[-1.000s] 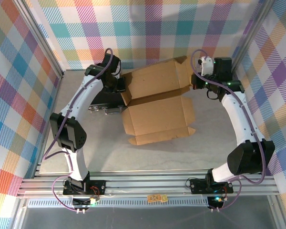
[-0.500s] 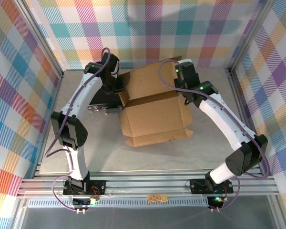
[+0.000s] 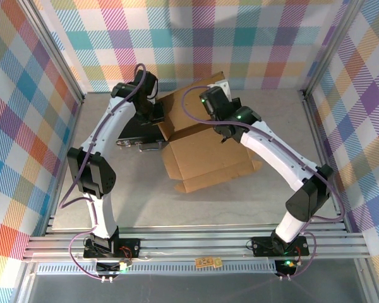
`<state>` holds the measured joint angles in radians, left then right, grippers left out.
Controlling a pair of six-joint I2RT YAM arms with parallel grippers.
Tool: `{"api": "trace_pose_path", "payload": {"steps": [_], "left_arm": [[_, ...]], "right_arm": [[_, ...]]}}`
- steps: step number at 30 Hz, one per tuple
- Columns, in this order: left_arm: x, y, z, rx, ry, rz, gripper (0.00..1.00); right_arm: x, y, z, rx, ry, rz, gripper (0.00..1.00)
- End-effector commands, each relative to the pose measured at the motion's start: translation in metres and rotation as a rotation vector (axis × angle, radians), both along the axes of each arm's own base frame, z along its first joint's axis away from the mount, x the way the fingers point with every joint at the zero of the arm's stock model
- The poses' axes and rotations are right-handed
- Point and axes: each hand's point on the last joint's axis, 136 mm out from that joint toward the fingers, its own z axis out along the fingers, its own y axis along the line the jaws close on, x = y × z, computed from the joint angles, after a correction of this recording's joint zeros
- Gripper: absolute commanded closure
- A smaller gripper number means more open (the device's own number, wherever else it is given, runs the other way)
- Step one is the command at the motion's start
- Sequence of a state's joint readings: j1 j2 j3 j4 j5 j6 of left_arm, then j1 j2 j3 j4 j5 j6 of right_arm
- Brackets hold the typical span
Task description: Fold the paper box
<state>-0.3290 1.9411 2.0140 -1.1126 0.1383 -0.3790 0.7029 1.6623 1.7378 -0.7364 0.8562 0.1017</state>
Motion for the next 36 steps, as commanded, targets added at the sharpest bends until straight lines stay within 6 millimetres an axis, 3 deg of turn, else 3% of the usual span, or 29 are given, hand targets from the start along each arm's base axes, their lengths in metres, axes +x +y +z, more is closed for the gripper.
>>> {"api": "trace_pose_path", "payload": {"steps": [1,3,4,7,11,14,16,19,22,25,31,36], "left_arm": [[-0.003,-0.007,0.014,-0.031,-0.060,-0.054,1.00],[-0.003,-0.008,0.015,-0.045,-0.087,-0.068,1.00],[-0.003,-0.010,0.015,-0.055,-0.097,-0.076,1.00],[-0.006,-0.017,0.016,-0.099,-0.126,-0.123,1.00],[-0.008,-0.027,0.011,-0.164,-0.125,-0.180,1.00],[-0.007,-0.030,0.008,-0.205,-0.122,-0.197,1.00],[-0.006,-0.031,0.009,-0.224,-0.129,-0.203,1.00],[-0.006,-0.035,0.013,-0.262,-0.139,-0.223,1.00],[-0.006,-0.037,0.017,-0.302,-0.146,-0.240,1.00],[-0.008,-0.041,0.017,-0.350,-0.131,-0.258,1.00],[-0.007,-0.042,0.006,-0.410,-0.070,-0.255,1.00],[-0.004,-0.045,0.001,-0.433,-0.053,-0.264,1.00]], "right_arm": [[-0.008,0.006,0.029,0.103,0.008,0.151,0.90],[-0.014,0.005,0.032,0.136,0.034,0.213,0.59],[-0.018,0.006,0.037,0.188,0.042,0.266,0.49],[-0.038,0.000,0.076,0.436,-0.008,0.447,0.31],[-0.049,-0.033,0.144,0.773,-0.058,0.618,0.25],[-0.039,-0.071,0.177,0.890,-0.150,0.576,0.25],[-0.017,-0.104,0.174,0.943,-0.179,0.446,0.25],[0.019,-0.156,0.146,1.117,-0.131,0.306,0.33],[0.046,-0.180,0.122,1.289,-0.053,0.328,0.47],[0.054,-0.167,0.108,1.417,0.088,0.512,0.55],[0.040,-0.133,0.090,1.461,0.220,0.685,0.54],[0.034,-0.111,0.090,1.455,0.270,0.773,0.52]]}}
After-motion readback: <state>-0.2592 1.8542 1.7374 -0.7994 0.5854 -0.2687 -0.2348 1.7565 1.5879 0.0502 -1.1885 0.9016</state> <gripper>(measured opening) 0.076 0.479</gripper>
